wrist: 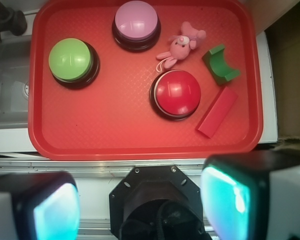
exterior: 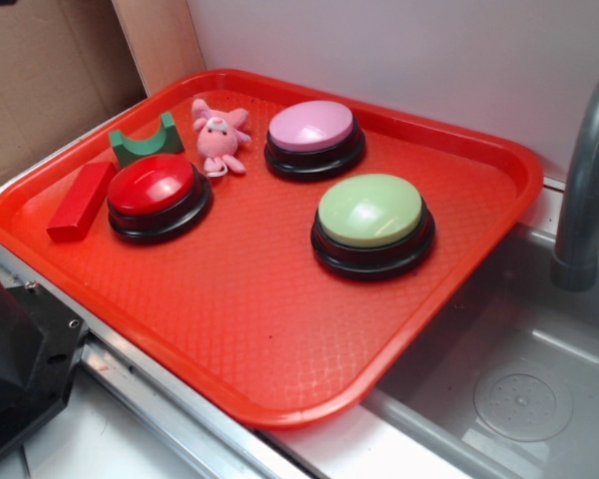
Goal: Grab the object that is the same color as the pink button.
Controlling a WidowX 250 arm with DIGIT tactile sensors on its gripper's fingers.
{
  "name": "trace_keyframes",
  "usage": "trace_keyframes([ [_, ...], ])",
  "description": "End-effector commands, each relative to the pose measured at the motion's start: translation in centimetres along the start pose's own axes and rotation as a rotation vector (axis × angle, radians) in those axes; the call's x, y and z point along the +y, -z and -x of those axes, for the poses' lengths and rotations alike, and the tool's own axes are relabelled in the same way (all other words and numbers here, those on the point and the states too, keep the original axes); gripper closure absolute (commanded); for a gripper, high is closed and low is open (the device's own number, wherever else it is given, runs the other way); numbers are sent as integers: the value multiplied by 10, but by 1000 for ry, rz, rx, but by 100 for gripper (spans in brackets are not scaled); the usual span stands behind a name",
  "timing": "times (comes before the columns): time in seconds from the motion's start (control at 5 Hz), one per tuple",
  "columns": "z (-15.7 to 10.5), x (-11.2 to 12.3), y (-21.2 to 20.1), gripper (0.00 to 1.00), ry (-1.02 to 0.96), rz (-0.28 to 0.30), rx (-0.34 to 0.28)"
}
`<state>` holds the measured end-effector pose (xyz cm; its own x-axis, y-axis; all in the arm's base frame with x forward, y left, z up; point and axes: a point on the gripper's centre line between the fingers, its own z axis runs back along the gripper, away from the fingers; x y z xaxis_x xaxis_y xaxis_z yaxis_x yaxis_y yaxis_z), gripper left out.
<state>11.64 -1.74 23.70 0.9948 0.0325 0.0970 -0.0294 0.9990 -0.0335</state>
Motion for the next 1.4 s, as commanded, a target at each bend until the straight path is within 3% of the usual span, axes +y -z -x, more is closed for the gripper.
trace_keyframes([
  [0.0, 0, 0, 0, 0, 0, 0, 0],
  [0.4, -20, 15, 15, 0, -145, 1, 76],
  [0.8, -49, 52, 41, 0, -473, 1, 152],
  [1.0, -66, 72, 54, 0, -617, -2, 172],
  [1.2, -82, 84, 69, 0, -717, 1, 143],
])
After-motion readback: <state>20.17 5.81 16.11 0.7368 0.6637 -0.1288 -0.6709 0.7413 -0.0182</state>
